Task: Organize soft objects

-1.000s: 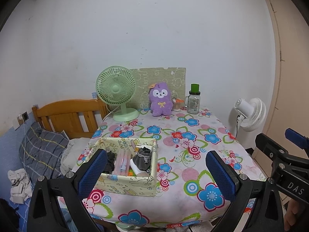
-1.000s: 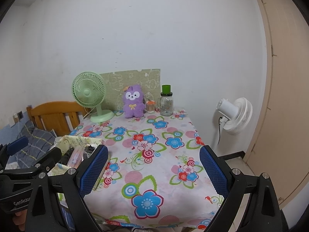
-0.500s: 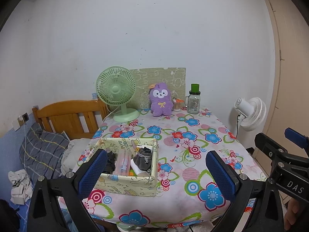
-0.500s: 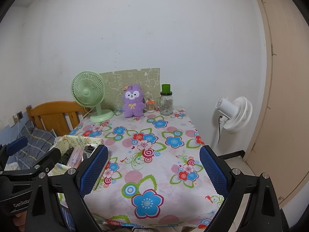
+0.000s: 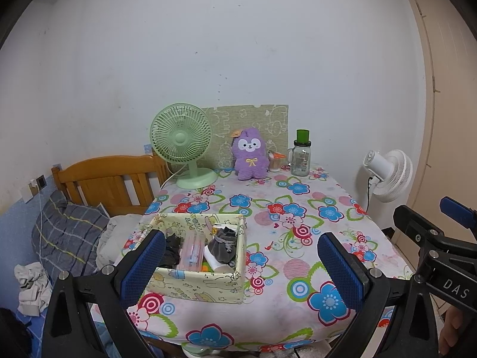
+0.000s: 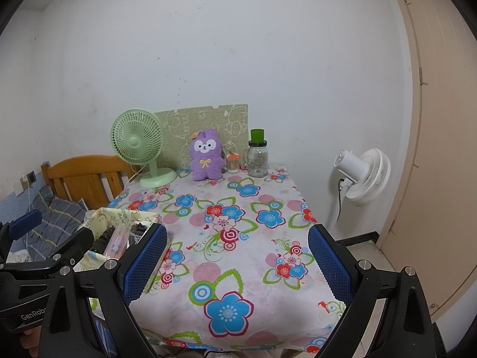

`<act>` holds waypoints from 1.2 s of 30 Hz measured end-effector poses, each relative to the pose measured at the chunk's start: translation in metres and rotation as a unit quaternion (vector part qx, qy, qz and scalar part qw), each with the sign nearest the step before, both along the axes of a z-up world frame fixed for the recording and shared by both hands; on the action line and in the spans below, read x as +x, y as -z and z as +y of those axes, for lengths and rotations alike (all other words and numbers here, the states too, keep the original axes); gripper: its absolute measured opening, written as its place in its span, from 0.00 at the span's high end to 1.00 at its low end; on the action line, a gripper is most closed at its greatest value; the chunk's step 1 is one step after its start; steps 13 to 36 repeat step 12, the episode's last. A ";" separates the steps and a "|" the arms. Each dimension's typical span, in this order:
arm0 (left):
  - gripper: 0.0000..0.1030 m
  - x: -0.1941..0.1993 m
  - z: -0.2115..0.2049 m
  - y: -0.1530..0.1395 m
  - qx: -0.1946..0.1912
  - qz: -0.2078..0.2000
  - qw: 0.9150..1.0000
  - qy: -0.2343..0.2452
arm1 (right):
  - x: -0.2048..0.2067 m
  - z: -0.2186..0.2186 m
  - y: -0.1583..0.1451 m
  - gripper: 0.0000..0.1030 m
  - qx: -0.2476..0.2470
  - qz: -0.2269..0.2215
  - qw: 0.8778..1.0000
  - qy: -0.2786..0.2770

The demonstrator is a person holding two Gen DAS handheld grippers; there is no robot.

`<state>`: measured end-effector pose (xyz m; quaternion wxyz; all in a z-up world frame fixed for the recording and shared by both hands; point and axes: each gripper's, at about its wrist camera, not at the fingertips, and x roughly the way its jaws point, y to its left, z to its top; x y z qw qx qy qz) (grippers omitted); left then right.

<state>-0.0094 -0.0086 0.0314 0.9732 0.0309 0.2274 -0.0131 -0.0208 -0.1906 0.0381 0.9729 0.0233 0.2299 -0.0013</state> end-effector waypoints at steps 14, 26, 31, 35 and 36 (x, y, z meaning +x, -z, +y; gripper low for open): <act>0.00 -0.002 0.000 -0.002 -0.002 -0.001 1.000 0.007 | 0.002 0.001 0.000 0.06 -0.002 0.001 1.000 0.002; 0.00 -0.002 0.000 -0.002 -0.002 -0.001 1.000 0.007 | 0.002 0.001 0.000 0.06 -0.002 0.001 1.000 0.002; 0.00 -0.002 0.000 -0.002 -0.002 -0.001 1.000 0.007 | 0.002 0.001 0.000 0.06 -0.002 0.001 1.000 0.002; 0.00 -0.002 0.000 -0.002 -0.002 -0.001 1.000 0.007 | 0.002 0.001 0.000 0.06 -0.002 0.001 1.000 0.002; 0.00 -0.002 0.000 -0.002 -0.002 -0.001 1.000 0.007 | 0.002 0.001 0.000 0.06 -0.002 0.001 1.000 0.002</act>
